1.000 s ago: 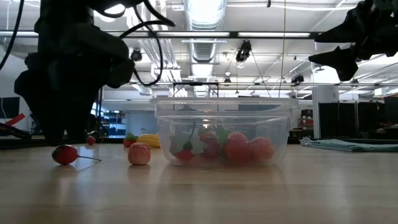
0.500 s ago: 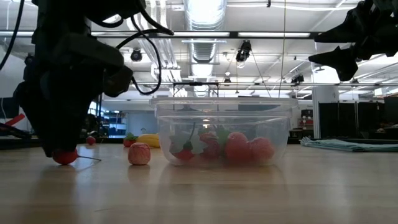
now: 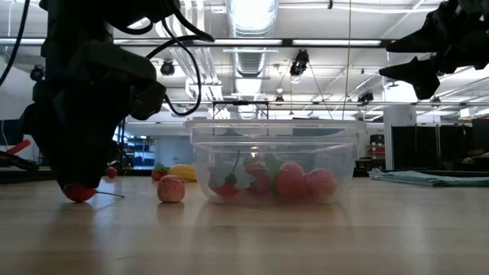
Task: Pick and placing Produce into tupperware
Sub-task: Put the dark red cherry into the transparent bin, then put the pink peach into the transparent bin, then put the yellow banana into the transparent bin
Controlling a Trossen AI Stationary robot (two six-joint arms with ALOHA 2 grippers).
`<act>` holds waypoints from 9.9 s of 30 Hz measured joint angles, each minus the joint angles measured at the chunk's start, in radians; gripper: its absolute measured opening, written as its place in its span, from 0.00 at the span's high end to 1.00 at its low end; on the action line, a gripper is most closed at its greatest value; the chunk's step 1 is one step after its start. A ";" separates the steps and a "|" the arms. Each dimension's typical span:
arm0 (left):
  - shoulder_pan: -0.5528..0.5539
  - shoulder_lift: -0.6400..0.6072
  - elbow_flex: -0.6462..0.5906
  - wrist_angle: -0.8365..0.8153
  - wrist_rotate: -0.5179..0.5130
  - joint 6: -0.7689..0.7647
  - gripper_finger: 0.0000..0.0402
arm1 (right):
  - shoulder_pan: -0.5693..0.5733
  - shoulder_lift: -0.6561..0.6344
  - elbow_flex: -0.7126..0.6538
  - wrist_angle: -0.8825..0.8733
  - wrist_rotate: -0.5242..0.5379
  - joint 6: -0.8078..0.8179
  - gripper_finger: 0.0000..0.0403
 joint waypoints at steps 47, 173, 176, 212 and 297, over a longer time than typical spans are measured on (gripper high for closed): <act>0.179 0.022 0.199 0.339 -0.172 0.648 0.64 | 0.000 0.000 0.000 0.000 -0.001 0.000 0.38; 0.119 -0.125 0.104 0.308 -0.256 0.575 0.78 | 0.000 0.000 0.000 -0.002 0.000 0.000 0.38; 0.142 -0.073 0.129 0.362 -0.208 0.577 0.70 | 0.000 0.000 0.000 -0.002 0.000 0.000 0.39; 0.729 -0.176 0.116 -0.168 -0.092 1.585 0.43 | 0.000 0.000 0.000 -0.001 0.000 0.000 0.38; 0.277 -0.074 0.289 0.193 0.072 1.167 0.64 | 0.000 0.000 0.000 -0.002 0.000 0.000 0.38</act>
